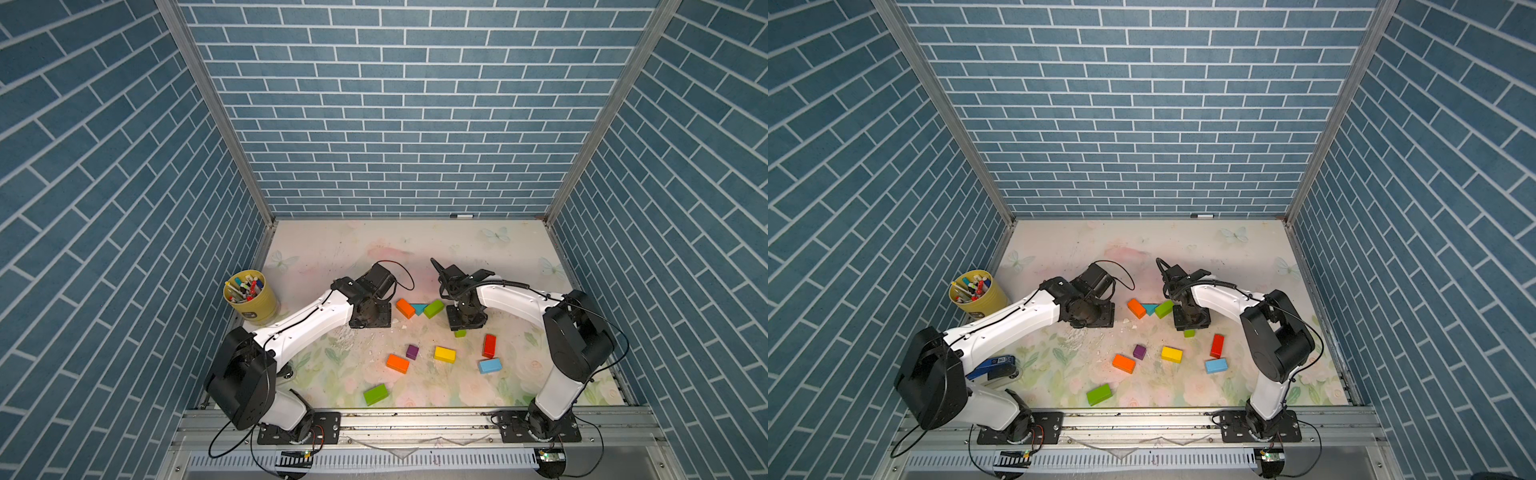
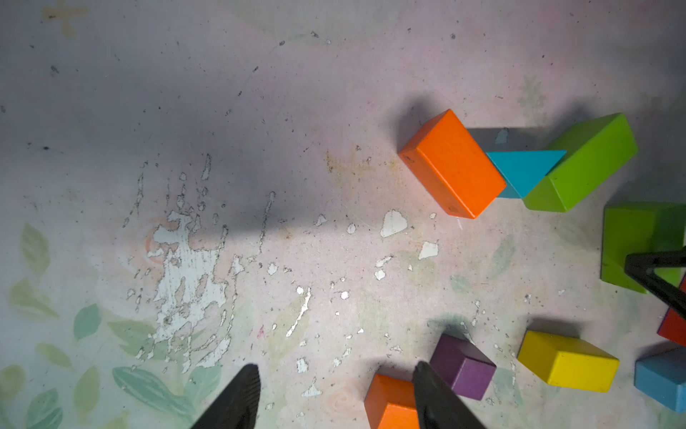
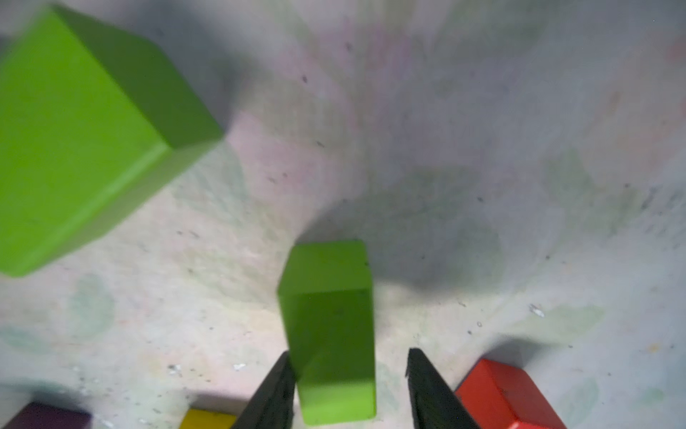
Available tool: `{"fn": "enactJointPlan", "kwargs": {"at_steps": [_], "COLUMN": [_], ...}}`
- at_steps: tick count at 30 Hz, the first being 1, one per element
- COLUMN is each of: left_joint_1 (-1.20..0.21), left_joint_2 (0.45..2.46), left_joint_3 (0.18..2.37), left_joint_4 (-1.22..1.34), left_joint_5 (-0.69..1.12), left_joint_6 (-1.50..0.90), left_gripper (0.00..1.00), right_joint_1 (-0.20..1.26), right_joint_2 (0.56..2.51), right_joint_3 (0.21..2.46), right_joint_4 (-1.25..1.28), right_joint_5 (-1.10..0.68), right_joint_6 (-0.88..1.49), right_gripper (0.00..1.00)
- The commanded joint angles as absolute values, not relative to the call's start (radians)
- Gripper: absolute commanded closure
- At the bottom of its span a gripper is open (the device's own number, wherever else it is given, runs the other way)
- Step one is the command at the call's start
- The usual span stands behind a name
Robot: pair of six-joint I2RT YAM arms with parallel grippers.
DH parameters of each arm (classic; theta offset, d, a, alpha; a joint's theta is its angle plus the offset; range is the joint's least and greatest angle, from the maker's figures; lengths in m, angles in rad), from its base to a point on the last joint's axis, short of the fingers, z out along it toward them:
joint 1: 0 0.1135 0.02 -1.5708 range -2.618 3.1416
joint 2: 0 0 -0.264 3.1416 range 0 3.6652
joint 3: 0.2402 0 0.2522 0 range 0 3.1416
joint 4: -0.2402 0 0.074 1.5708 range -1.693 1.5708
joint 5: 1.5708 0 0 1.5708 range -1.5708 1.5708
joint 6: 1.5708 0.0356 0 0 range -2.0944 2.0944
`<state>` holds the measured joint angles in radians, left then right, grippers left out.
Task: Assemble a heart with building blocks
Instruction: Assemble the building block at the center of the board.
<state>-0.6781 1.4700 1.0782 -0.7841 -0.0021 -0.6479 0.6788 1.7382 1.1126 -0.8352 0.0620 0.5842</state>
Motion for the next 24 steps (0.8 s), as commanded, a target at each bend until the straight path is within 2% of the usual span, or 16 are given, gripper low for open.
{"fn": "enactJointPlan", "kwargs": {"at_steps": [1,8,24], "left_joint_1": [-0.672,-0.667,-0.64], "left_joint_2": [1.478,1.473,1.459], "left_joint_3": [1.074,1.073,1.06], "left_joint_4": [-0.777,-0.778,-0.774], "left_joint_5": [0.0,0.0,-0.008], "left_joint_6": [-0.652,-0.647,-0.637], "left_gripper": [0.32,0.32,0.33], "right_joint_1": [0.683,0.68,0.681], "right_joint_2": [1.675,1.661,1.769], "right_joint_3": [1.056,1.061,1.184], "right_joint_4": [-0.885,-0.882,-0.842], "right_joint_5": [0.099,0.094,0.075], "right_joint_6": [0.659,0.674,0.599], "right_gripper": [0.5,0.53,0.58]}}
